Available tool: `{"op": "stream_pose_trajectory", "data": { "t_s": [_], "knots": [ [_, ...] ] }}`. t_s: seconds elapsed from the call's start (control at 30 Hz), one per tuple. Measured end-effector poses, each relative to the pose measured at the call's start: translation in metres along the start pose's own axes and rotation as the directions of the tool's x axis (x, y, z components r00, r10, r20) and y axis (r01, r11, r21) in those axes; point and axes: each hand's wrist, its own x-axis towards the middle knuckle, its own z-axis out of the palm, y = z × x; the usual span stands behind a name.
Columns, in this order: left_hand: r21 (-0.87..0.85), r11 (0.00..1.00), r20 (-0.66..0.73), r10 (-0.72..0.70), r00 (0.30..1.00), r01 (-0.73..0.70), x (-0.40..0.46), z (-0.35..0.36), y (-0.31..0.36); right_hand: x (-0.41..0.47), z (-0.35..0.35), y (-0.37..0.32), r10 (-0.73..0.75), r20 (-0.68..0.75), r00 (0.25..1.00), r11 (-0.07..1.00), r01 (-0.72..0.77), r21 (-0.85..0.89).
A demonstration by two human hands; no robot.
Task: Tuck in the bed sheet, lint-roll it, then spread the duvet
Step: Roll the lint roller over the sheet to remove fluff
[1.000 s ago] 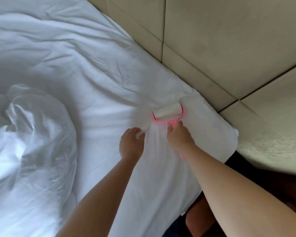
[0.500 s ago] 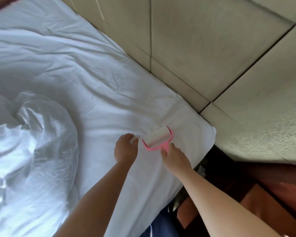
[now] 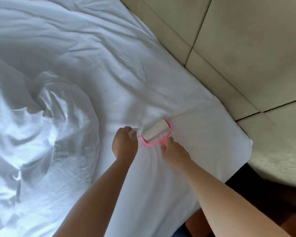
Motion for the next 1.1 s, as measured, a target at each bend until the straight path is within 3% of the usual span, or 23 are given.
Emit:
{"op": "stream_pose_trajectory", "data": {
  "t_s": [0.2, 0.37, 0.63, 1.1],
  "knots": [
    [0.067, 0.997, -0.15, 0.032, 0.988, -0.022, 0.049, -0.01, -0.009, 0.058, -0.007, -0.051, -0.049, -0.064, 0.997, 0.999, 0.05, 0.011],
    [0.08, 0.988, -0.284, -0.105, 0.953, 0.133, 0.075, -0.016, -0.008, 0.111, -0.027, -0.093, -0.128, -0.074, 0.989, 0.992, 0.129, 0.007],
    [0.042, 0.956, -0.329, -0.261, 0.907, 0.29, 0.104, -0.024, 0.007, 0.181, -0.06, -0.167, -0.204, -0.043, 0.978, 0.979, 0.205, 0.014],
    [-0.047, 0.956, -0.378, -0.285, 0.881, 0.289, 0.17, -0.04, 0.011, 0.238, -0.075, -0.232, -0.206, -0.023, 0.978, 0.978, 0.206, -0.019]
  ]
}}
